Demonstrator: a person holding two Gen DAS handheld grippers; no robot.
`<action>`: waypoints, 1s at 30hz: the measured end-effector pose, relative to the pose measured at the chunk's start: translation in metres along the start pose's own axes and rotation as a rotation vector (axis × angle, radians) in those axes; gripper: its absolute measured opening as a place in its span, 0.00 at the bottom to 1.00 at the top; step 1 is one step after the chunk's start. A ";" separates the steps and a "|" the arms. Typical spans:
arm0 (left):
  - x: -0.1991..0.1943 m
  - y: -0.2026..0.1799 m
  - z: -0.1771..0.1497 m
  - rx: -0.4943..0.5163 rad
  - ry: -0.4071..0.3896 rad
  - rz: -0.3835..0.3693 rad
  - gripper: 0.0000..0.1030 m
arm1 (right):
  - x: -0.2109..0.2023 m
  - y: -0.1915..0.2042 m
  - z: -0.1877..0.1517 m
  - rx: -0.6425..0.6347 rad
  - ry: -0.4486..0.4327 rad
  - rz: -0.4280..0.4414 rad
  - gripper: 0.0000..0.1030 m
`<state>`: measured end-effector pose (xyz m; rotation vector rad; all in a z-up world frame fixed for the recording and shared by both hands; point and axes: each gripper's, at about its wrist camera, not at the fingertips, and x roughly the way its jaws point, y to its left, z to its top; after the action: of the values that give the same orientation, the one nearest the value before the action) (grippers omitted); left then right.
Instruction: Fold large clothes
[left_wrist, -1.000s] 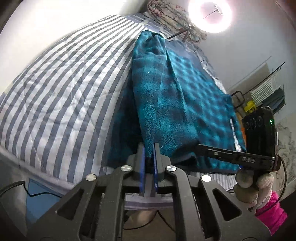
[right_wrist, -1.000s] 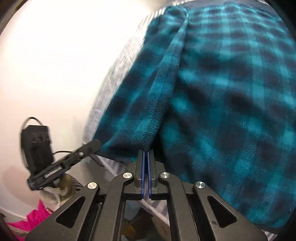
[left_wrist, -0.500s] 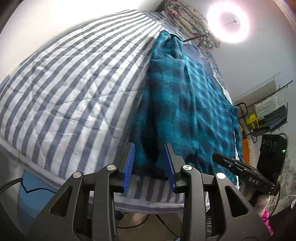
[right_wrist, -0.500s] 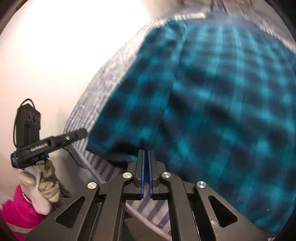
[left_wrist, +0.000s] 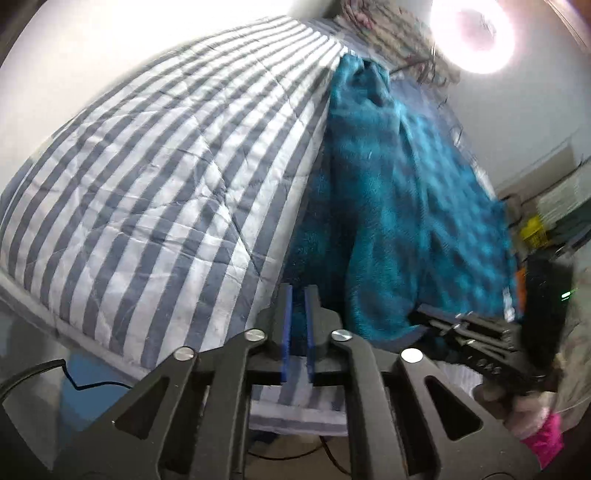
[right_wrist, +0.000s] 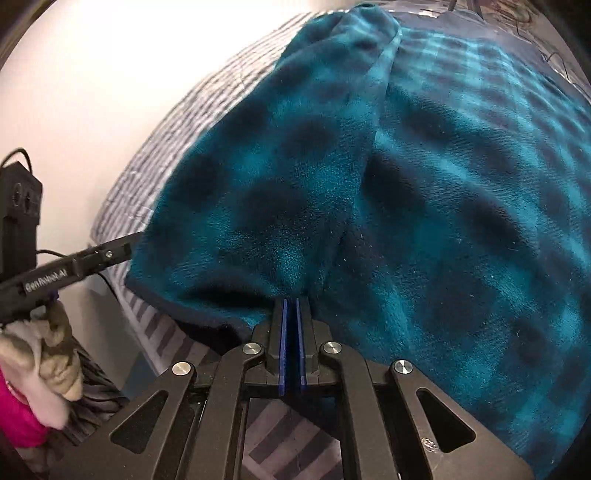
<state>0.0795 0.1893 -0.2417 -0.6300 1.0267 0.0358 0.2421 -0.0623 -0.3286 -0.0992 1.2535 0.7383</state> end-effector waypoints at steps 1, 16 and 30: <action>-0.008 0.005 0.002 -0.027 -0.032 -0.029 0.49 | -0.004 0.001 0.001 0.000 0.008 -0.005 0.03; 0.026 0.013 0.011 -0.191 0.037 -0.194 0.68 | -0.016 0.024 0.072 0.012 -0.248 0.025 0.15; 0.037 -0.030 0.015 -0.063 0.011 -0.184 0.06 | 0.023 0.025 0.131 -0.009 -0.078 -0.057 0.31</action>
<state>0.1205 0.1630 -0.2522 -0.7807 0.9774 -0.0975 0.3385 0.0272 -0.2965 -0.1121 1.1683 0.6922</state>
